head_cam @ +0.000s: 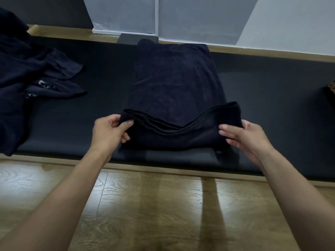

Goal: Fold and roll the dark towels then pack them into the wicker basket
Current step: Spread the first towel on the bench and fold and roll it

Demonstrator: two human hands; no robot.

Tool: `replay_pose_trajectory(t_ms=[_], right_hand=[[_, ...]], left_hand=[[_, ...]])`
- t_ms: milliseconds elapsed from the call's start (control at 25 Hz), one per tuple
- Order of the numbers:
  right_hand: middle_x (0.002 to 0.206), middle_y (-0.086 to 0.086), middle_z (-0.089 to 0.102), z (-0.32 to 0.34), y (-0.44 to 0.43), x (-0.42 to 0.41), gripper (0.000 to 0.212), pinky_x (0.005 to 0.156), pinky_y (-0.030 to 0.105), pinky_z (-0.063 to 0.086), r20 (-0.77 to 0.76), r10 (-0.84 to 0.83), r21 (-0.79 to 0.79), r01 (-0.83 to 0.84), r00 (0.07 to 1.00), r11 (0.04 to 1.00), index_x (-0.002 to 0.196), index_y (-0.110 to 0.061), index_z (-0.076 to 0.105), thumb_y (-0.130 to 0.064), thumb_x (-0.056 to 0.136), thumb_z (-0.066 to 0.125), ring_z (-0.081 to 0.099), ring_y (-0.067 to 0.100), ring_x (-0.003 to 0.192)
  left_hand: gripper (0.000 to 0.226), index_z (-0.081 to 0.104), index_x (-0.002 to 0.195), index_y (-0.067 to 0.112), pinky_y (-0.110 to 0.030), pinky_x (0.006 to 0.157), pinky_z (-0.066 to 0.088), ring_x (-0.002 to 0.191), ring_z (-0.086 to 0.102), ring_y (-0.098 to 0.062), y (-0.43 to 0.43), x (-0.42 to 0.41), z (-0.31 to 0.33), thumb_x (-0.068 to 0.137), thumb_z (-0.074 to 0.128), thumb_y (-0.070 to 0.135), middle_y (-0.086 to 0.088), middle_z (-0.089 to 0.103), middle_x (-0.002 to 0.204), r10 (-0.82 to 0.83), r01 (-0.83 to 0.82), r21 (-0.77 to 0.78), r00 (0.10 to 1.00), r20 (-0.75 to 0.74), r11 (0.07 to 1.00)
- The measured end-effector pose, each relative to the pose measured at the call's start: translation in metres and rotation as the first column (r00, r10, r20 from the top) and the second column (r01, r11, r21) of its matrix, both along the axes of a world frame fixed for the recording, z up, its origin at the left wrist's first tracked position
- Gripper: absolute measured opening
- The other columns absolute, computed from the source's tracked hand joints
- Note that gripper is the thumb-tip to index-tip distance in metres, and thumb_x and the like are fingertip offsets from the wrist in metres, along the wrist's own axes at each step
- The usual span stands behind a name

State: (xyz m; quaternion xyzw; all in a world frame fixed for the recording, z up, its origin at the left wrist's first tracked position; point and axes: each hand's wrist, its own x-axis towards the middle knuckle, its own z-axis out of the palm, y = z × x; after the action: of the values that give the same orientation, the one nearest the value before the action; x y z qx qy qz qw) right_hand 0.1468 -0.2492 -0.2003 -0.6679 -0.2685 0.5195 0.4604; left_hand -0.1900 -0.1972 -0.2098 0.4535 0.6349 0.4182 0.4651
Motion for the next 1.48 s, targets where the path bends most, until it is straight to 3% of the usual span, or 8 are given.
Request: replay_pose_trajectory(t_ms=[320, 440, 560, 760, 920, 1000, 1160, 1480], right_hand=[[0.054, 0.005, 0.068, -0.012, -0.018, 0.009, 0.025, 0.053, 0.033, 0.053, 0.562, 0.119, -0.328, 0.089, 0.818, 0.940, 0.099, -0.010, 0.066, -0.033, 0.090, 0.068, 0.059, 0.017, 0.046], [0.072, -0.001, 0.067, -0.014, -0.029, -0.003, 0.038, 0.074, 0.039, 0.058, 0.705, -0.137, 0.041, 0.153, 0.696, 0.987, 0.122, -0.020, 0.053, -0.028, 0.089, 0.070, 0.067, 0.016, 0.062], [0.093, 0.000, 0.068, -0.010, -0.042, -0.027, 0.022, 0.085, 0.026, 0.049, 0.825, -0.310, 0.489, -0.321, 0.472, 0.811, 0.113, -0.014, 0.065, -0.019, 0.091, 0.066, 0.062, 0.013, 0.084], [0.128, 0.002, 0.065, -0.063, -0.038, -0.042, 0.053, 0.102, 0.040, 0.045, 0.996, 0.066, -0.089, -0.750, -0.060, 0.655, 0.125, -0.019, 0.066, -0.031, 0.076, 0.083, 0.061, 0.022, 0.119], [0.112, -0.001, 0.071, -0.063, -0.028, -0.038, 0.052, 0.090, 0.037, 0.052, 0.997, 0.074, -0.053, -0.717, -0.002, 0.695, 0.118, -0.016, 0.068, -0.010, 0.070, 0.086, 0.067, 0.020, 0.101], [0.105, -0.002, 0.072, -0.057, -0.025, -0.039, 0.046, 0.082, 0.038, 0.053, 0.998, 0.065, -0.056, -0.719, -0.015, 0.693, 0.113, -0.016, 0.069, -0.008, 0.071, 0.083, 0.067, 0.021, 0.093], [0.116, -0.010, 0.059, -0.036, -0.012, -0.042, 0.031, 0.092, 0.038, 0.042, 0.936, 0.349, -0.239, -0.634, 0.052, 0.735, 0.124, -0.025, 0.060, -0.024, 0.094, 0.062, 0.050, 0.017, 0.112], [0.108, -0.004, 0.066, 0.009, 0.027, -0.017, 0.020, 0.092, 0.028, 0.043, 0.471, 0.804, -0.446, -0.688, 0.364, 0.573, 0.110, -0.026, 0.065, -0.028, 0.091, 0.068, 0.059, 0.012, 0.105]], left_hand=[[0.034, 0.060, 0.065, 0.011, -0.030, 0.054, 0.038, 0.062, 0.045, -0.022, -0.005, -0.012, -0.029, 0.078, 0.080, 0.035, -0.008, 0.049, 0.064, 0.030, -0.079, -0.271, 0.983, -0.181, 0.959], [0.029, 0.067, 0.066, 0.010, -0.035, 0.064, 0.049, 0.070, 0.058, -0.022, -0.004, -0.012, -0.033, 0.075, 0.082, 0.034, -0.003, 0.065, 0.069, 0.069, -0.137, -0.274, 0.967, -0.246, 0.952], [0.022, 0.070, 0.071, 0.013, -0.041, 0.079, 0.057, 0.081, 0.066, -0.023, -0.001, -0.009, -0.030, 0.073, 0.084, 0.031, -0.004, 0.071, 0.081, 0.103, -0.175, -0.253, 0.956, -0.273, 0.952], [0.024, 0.061, 0.071, 0.012, -0.027, 0.049, 0.039, 0.048, 0.041, -0.017, 0.000, -0.004, -0.023, 0.077, 0.082, 0.021, -0.004, 0.052, 0.062, 0.179, -0.216, -0.394, 0.975, -0.130, 0.893], [0.024, 0.067, 0.099, 0.015, -0.041, 0.080, 0.051, 0.089, 0.061, -0.028, -0.013, -0.005, -0.018, 0.082, 0.078, 0.029, -0.005, 0.064, 0.098, 0.110, -0.094, 0.058, 0.771, -0.628, 0.994], [0.024, 0.067, 0.104, 0.015, -0.042, 0.086, 0.044, 0.096, 0.060, -0.026, -0.034, 0.012, -0.018, 0.085, 0.074, 0.030, -0.004, 0.065, 0.105, 0.133, 0.356, 0.456, 0.652, -0.747, 0.816], [0.062, 0.066, 0.118, 0.011, -0.042, 0.090, 0.050, 0.098, 0.065, -0.027, -0.053, 0.028, -0.043, 0.063, 0.091, 0.024, -0.006, 0.068, 0.111, -0.102, 0.744, 0.165, 0.300, -0.949, 0.648], [0.006, 0.068, 0.090, 0.038, -0.026, 0.079, 0.048, 0.090, 0.063, -0.008, 0.017, 0.017, 0.010, 0.090, 0.069, 0.032, 0.012, 0.070, 0.091, -0.722, 0.674, -0.321, 0.472, -0.505, 0.665]])
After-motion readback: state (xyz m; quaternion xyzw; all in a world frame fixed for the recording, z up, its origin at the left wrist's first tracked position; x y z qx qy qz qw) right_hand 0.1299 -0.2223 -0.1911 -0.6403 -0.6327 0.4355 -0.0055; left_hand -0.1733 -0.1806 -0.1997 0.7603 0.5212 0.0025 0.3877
